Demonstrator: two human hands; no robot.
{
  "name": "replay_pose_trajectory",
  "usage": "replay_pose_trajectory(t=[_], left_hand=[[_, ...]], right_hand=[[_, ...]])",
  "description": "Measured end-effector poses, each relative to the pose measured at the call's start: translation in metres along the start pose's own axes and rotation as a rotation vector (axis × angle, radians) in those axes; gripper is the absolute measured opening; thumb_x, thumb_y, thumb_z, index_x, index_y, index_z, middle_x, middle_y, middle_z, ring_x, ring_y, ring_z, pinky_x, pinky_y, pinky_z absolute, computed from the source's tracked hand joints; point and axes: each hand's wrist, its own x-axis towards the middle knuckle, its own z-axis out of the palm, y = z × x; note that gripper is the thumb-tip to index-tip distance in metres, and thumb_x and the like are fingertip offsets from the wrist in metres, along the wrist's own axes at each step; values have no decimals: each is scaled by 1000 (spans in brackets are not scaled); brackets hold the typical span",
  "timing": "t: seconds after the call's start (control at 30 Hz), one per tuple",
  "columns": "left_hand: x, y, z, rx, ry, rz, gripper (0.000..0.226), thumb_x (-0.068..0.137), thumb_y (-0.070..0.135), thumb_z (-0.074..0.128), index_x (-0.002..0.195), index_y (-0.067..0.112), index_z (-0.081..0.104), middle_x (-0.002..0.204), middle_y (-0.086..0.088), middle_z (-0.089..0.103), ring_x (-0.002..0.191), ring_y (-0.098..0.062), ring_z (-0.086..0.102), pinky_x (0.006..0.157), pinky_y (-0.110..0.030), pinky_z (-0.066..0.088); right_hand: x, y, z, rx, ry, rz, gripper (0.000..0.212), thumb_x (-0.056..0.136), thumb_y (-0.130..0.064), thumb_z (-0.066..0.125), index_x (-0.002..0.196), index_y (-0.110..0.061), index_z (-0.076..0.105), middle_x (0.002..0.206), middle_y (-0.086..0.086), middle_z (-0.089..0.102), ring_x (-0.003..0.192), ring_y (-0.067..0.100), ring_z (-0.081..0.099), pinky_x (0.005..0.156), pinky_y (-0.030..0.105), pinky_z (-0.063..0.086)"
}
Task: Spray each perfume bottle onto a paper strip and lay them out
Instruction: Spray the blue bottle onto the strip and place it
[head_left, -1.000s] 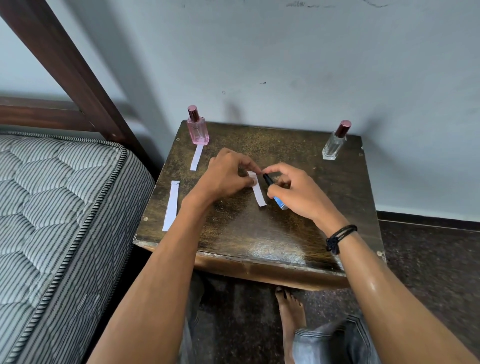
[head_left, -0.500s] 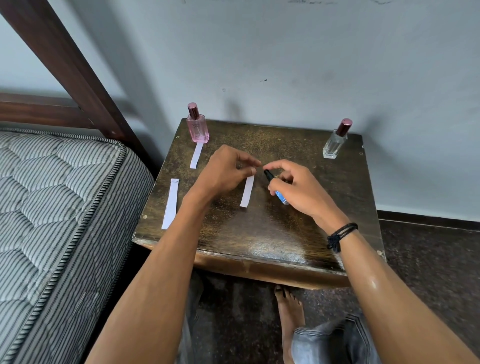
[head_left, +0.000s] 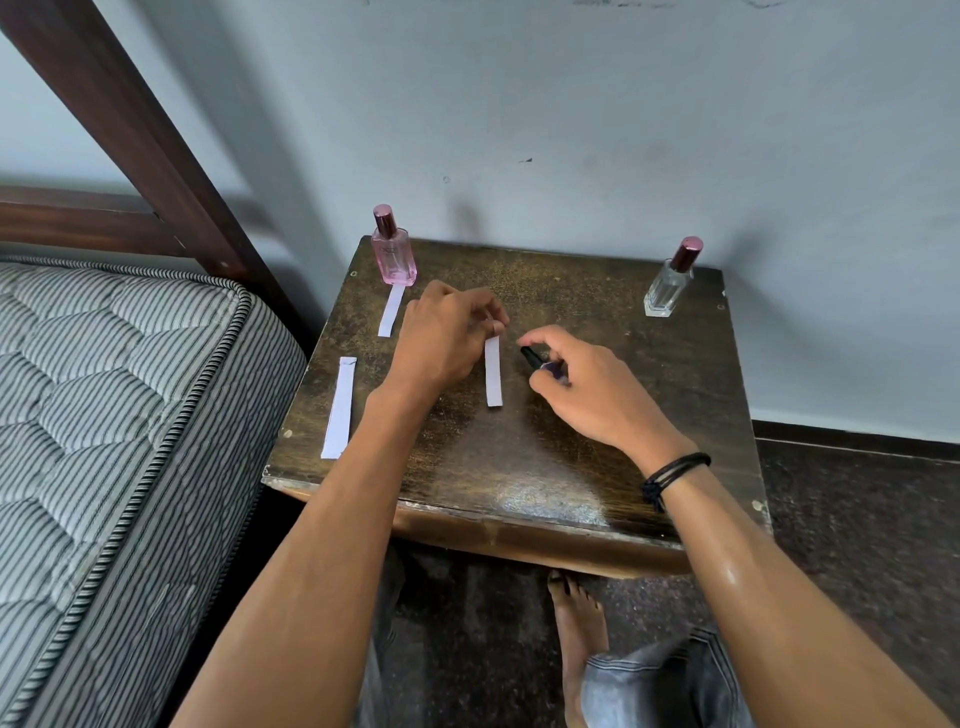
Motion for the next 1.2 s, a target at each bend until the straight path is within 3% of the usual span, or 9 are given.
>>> replay_pose_trajectory(t=[0.23,0.3,0.4,0.5,0.9,1.03,1.13,1.2], left_hand=[[2,0,2,-19,-10,7,5,93,25,69,97,25,71,80,19,54,106,-19,51,93,-48,46],[2,1,3,-52,-7,-9,4,91,24,72,95,26,72,82,12,63,100,-16,57,90,-43,50],[2,4,1,-176,-7,-84,9,91,18,73,100,20,75,83,5,74,77,-4,69,80,-28,57],[3,4,0,-267,-27,-150,13,91,18,73,104,20,76,80,6,76,67,6,69,77,-21,57],[3,0,1,-371,-42,-201,9,85,22,80,89,27,73,76,7,78,77,-2,74,85,-34,60],[3,0,1,-357,-57,-203,9,84,23,81,91,24,76,73,9,77,68,5,69,76,-26,56],[4,0,1,-379,-62,-208,13,84,23,81,95,25,75,71,12,76,73,3,70,82,-28,57],[3,0,0,-375,-77,-205,10,83,22,82,88,26,75,65,15,73,65,7,66,76,-25,55]], right_hand=[[1,1,-1,45,51,-9,36,97,-26,56,132,-37,56,91,-13,58,69,5,55,69,33,48],[1,2,-2,75,55,-6,35,98,-25,57,131,-37,57,93,-8,59,69,9,57,69,34,47],[1,1,-2,82,21,-7,35,99,-23,57,132,-37,56,95,-7,58,73,10,58,68,32,47],[1,1,-1,81,3,-6,36,100,-24,57,133,-38,55,97,-10,58,75,7,58,68,30,46],[5,8,1,17,50,-17,32,105,-28,49,137,-30,49,88,-3,58,68,16,54,65,38,42],[7,3,-4,254,104,93,31,103,-22,51,132,-29,58,88,-5,63,82,20,64,74,40,51],[9,1,-8,549,134,160,26,102,-17,51,123,-25,64,66,-5,60,58,6,53,57,22,43],[9,0,-11,713,131,206,24,102,-14,52,120,-20,66,63,0,59,51,4,45,47,15,36]])
